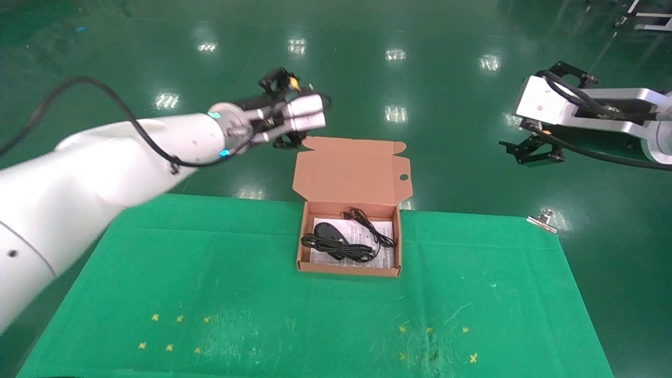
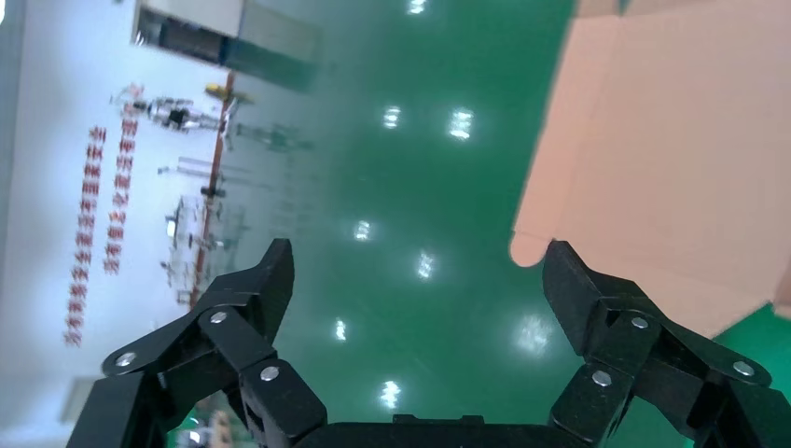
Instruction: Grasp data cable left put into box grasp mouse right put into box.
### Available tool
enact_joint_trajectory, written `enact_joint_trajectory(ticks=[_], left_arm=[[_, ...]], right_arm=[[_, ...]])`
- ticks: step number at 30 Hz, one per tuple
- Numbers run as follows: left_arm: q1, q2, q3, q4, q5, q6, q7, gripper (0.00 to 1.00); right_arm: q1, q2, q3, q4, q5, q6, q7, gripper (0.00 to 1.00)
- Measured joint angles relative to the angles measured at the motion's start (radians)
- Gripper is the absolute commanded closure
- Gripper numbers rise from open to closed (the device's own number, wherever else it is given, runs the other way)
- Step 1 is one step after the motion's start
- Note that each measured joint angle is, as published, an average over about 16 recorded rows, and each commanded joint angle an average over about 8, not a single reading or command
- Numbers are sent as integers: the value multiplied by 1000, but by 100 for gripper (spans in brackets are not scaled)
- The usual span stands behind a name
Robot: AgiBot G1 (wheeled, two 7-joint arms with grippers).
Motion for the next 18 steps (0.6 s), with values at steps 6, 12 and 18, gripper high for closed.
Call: enact_joint_trajectory(ticks=[6,12,18], left_arm=[[52,-60,-82,-52,-92,100,-1,0],[117,-132,-179,-118,-203,221,-1,0],[171,-192,-260,-173,-295,322,-1,0]], right_arm=[[-55,4,57,-4,103,-64,-29,0],[-120,9,123,-8,226,-135,-60,0],[-175,13,177,-12,328,-193,-86,0]])
